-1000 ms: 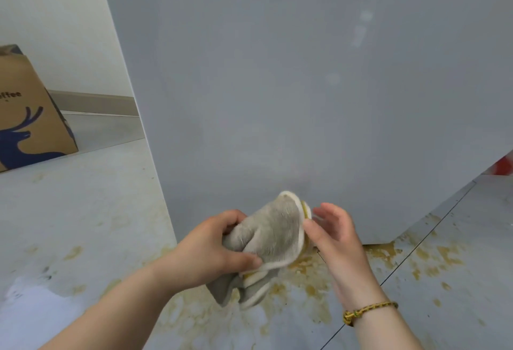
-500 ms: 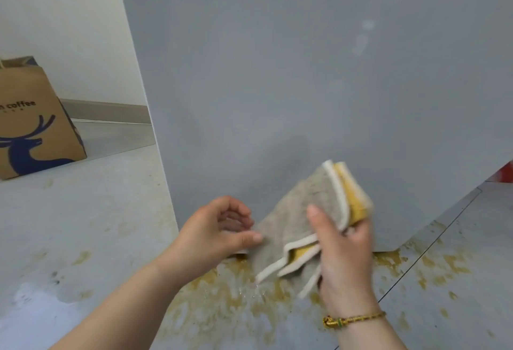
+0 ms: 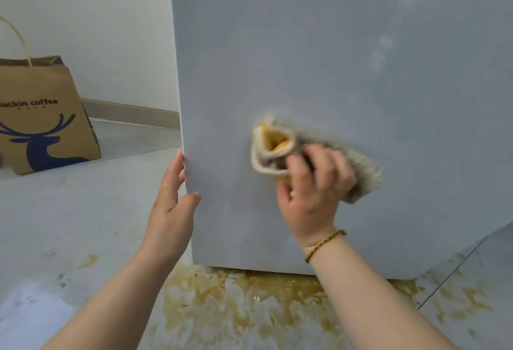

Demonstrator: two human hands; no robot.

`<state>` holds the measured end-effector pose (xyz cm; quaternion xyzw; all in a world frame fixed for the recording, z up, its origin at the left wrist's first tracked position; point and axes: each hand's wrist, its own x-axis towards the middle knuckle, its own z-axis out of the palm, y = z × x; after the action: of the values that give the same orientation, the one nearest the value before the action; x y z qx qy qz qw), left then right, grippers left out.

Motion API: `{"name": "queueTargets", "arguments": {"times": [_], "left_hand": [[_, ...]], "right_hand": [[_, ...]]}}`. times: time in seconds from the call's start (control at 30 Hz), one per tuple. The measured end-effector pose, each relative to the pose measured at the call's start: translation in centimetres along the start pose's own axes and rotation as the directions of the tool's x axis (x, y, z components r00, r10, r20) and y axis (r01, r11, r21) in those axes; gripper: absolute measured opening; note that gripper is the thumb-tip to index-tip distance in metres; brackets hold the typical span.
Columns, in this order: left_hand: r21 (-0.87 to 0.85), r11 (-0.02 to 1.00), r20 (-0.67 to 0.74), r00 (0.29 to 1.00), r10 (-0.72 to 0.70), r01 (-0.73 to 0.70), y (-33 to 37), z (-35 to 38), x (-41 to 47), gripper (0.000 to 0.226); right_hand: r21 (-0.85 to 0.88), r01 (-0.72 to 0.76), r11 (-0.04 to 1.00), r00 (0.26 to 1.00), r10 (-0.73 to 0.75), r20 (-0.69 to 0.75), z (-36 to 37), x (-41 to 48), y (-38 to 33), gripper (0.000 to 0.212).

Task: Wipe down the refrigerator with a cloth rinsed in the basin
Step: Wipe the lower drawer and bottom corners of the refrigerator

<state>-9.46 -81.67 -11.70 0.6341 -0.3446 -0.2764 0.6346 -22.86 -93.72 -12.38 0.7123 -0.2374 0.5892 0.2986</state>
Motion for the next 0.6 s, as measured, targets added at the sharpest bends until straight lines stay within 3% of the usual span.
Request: {"name": "queueTargets", "arguments": {"times": [0.07,0.13,0.23,0.3,0.33,0.4,0.5,0.6], "left_hand": [[-0.01,1.0,0.005,1.0,-0.004,0.004,-0.1,-0.1,0.0,0.067],[-0.02,1.0,0.016,1.0,-0.008,0.008,0.0,-0.3,0.0,0.07],[-0.039,0.999,0.052,0.999,-0.013,0.015,0.5,-0.9,-0.1,0.067],[-0.043,0.999,0.082,0.996,-0.03,0.034,0.8,-1.3,-0.2,0.069],[-0.04,0.998,0.095,0.995,-0.042,0.046,0.7,-1.4,-0.2,0.072],[-0.03,0.998,0.097,0.994,-0.046,0.049,0.4,-1.4,-0.2,0.075],[0.014,0.999,0.057,0.998,-0.039,0.039,-0.1,-1.1,-0.1,0.076],[0.039,0.999,0.031,0.999,-0.016,0.015,0.5,-1.1,0.2,0.071]], "right_hand": [[0.042,0.167,0.985,0.979,-0.17,0.11,0.6,-2.7,-1.5,0.015],[0.12,0.317,0.941,0.913,-0.337,0.232,0.8,-5.8,-2.3,0.02],[0.19,0.567,0.801,0.71,-0.593,0.381,0.5,-9.8,-1.3,0.028],[0.208,0.67,0.712,0.604,-0.686,0.404,0.0,-10.6,0.5,0.027],[0.213,0.672,0.709,0.605,-0.692,0.394,-0.4,-10.3,1.5,0.025],[0.193,0.602,0.775,0.699,-0.628,0.343,-1.4,-8.3,3.5,0.022],[0.024,0.38,0.925,0.905,-0.377,0.198,-2.3,-2.7,5.1,0.018],[-0.062,0.107,0.992,0.994,-0.105,0.03,-1.0,2.8,2.9,0.016]]}}
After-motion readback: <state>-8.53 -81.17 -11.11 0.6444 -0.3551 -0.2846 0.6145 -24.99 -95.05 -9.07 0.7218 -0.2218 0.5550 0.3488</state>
